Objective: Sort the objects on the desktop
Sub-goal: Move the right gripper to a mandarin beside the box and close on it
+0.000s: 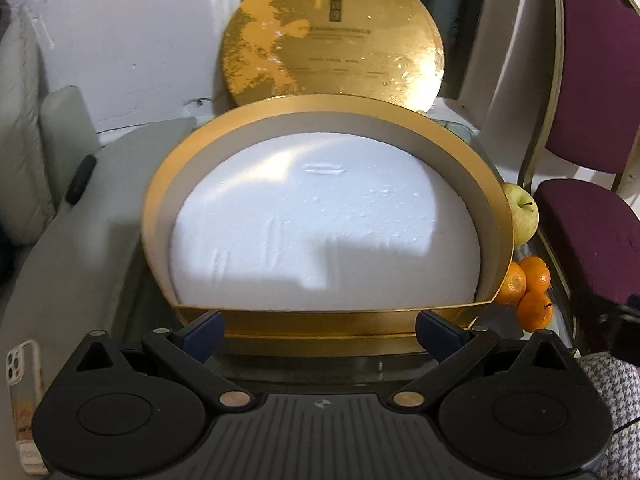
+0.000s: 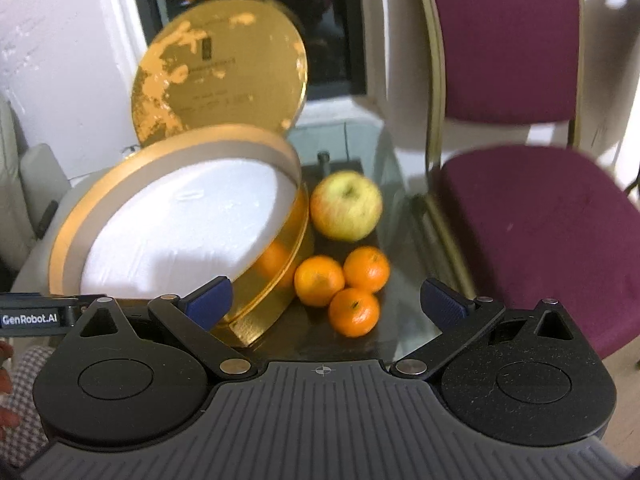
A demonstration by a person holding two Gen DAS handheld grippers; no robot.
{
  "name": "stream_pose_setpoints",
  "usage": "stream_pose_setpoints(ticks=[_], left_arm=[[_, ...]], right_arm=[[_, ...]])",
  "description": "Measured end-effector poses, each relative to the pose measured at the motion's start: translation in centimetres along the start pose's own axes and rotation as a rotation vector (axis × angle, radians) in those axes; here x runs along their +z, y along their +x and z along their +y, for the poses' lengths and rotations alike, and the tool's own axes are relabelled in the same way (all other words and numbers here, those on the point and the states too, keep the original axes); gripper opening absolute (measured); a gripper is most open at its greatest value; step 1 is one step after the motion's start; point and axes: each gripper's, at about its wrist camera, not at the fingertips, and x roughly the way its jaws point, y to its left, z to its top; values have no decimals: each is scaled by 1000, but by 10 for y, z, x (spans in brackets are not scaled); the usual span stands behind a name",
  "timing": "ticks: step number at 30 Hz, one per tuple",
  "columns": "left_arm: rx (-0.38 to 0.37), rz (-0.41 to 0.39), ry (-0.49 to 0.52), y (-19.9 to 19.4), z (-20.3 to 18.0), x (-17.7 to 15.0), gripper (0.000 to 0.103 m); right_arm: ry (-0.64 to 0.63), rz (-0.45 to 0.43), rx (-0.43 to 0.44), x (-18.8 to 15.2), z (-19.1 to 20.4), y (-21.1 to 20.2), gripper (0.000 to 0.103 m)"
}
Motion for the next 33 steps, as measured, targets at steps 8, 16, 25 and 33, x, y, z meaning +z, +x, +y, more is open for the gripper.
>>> stream_pose_setpoints(ticks=[8, 16, 25, 33], left_arm=[[28, 80, 45, 32, -12, 5, 102], [25, 168, 17, 51, -7, 1, 92], [-4, 159, 27, 44, -11, 3, 94], [44, 170, 45, 42, -12, -1, 93]], right_arm=[[30, 104, 43, -7, -12, 52, 103], [-116, 196, -99, -12, -5, 84, 90], [-148, 236, -67, -6, -9, 101, 72], [-148, 265, -63, -5, -11, 107, 46]])
